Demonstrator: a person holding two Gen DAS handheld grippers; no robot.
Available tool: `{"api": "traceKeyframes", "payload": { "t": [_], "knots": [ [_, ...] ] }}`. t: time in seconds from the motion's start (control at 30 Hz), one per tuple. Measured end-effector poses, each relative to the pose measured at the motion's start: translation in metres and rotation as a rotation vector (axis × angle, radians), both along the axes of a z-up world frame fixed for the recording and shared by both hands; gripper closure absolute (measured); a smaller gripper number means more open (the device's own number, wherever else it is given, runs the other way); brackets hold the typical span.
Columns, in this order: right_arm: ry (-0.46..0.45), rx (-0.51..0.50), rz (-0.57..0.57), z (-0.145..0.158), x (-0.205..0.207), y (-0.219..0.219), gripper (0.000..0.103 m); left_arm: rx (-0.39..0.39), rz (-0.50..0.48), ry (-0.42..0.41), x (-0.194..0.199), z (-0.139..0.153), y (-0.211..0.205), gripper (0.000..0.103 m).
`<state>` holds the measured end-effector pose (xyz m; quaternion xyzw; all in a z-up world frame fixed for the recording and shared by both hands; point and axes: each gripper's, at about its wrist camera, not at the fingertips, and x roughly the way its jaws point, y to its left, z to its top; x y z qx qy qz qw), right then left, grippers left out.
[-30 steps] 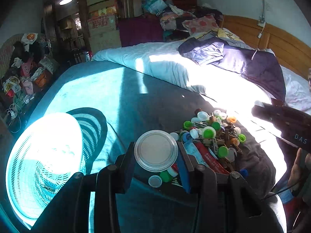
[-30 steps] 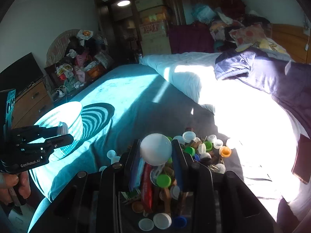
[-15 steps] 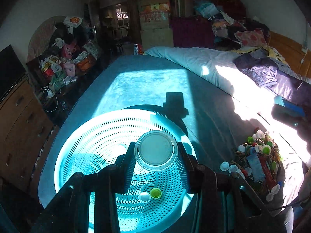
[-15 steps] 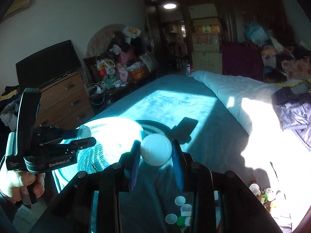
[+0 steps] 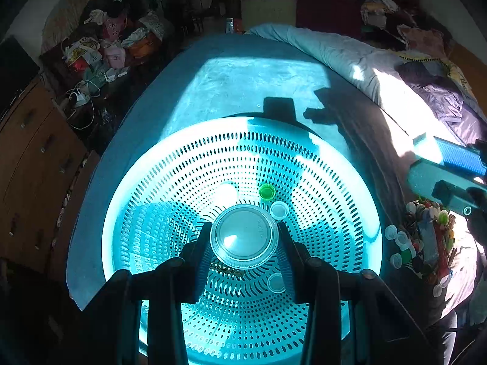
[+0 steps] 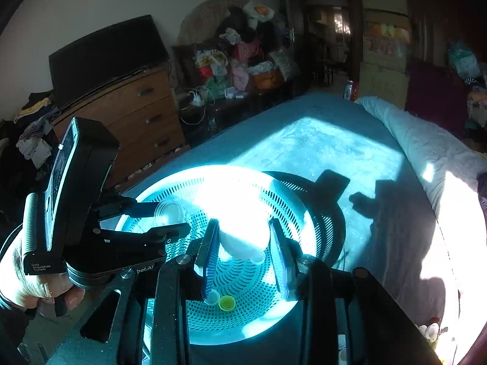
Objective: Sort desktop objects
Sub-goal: 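Carry both held caps over the teal basket, then open both grippers to drop the caps into the teal basket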
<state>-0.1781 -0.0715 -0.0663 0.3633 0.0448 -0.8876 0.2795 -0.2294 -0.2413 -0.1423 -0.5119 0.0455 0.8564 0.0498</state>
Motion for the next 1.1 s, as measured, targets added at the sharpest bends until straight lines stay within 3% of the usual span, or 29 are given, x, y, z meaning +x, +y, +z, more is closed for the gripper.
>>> {"api": "traceKeyframes", "payload": {
  "t": [0.1,0.27,0.97,1.07,1.1],
  "knots": [
    [-0.134,-0.007,0.034,-0.019,-0.021,-0.011,0.072,-0.005,-0.011,-0.109,-0.011,-0.025,-0.004,0.062],
    [-0.254,-0.013,0.037,-0.041,-0.039,-0.02,0.072,-0.008,-0.012,-0.159,-0.013,-0.044,-0.007,0.062],
    [-0.273,0.01,0.051,-0.048,-0.039,-0.032,0.072,-0.016,-0.02,-0.153,-0.019,-0.053,-0.011,0.062],
    [-0.272,0.013,0.05,-0.048,-0.039,-0.032,0.07,-0.021,-0.003,-0.134,-0.02,-0.05,-0.013,0.062],
    [-0.27,0.014,0.049,-0.047,-0.039,-0.032,0.062,-0.022,0.012,-0.128,-0.021,-0.049,-0.015,0.061]
  ]
}}
